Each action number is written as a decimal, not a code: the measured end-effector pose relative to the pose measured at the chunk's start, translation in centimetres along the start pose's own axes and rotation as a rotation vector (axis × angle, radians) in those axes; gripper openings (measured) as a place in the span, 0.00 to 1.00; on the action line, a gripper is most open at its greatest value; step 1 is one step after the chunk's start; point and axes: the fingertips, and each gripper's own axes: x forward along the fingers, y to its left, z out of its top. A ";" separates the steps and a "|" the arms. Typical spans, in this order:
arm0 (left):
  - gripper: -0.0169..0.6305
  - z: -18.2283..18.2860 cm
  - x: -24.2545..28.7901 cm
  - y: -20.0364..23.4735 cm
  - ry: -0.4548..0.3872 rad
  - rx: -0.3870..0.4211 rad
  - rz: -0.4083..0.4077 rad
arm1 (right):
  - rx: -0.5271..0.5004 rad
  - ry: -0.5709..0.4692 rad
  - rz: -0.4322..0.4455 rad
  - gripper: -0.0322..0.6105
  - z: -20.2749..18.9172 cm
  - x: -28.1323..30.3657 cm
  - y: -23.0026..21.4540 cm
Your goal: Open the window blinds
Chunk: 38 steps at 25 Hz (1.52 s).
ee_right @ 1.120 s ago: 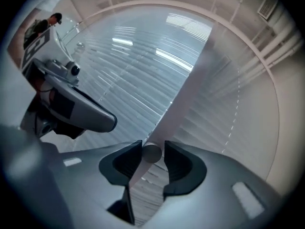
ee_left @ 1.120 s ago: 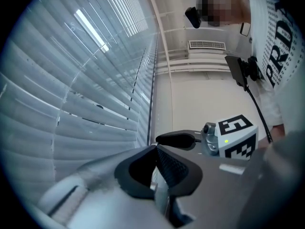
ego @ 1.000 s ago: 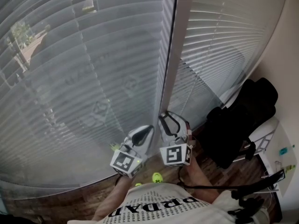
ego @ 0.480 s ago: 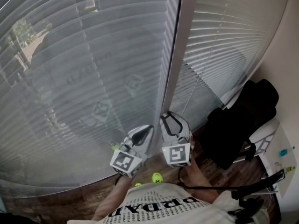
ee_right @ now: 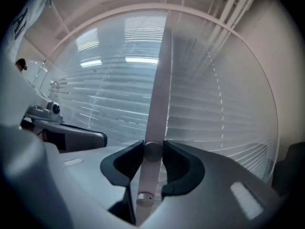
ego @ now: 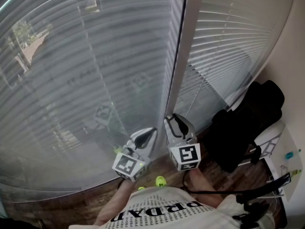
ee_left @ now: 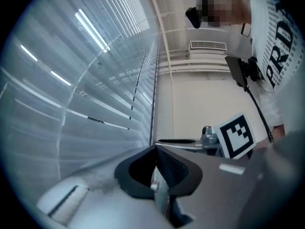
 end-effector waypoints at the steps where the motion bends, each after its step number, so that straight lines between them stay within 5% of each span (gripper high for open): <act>1: 0.01 0.0 0.0 0.0 -0.001 0.002 -0.001 | 0.020 0.000 -0.002 0.26 -0.1 0.0 -0.1; 23: 0.01 0.1 0.0 -0.1 -0.004 -0.007 0.000 | 0.274 -0.015 0.019 0.26 -0.3 0.2 -0.7; 29: 0.01 0.1 -0.1 -0.1 -0.006 -0.011 0.002 | 0.195 -0.007 0.028 0.26 -0.3 0.1 -0.5; 38: 0.01 0.1 -0.1 0.1 -0.009 -0.011 0.002 | -0.228 0.076 0.057 0.30 0.5 -0.2 0.6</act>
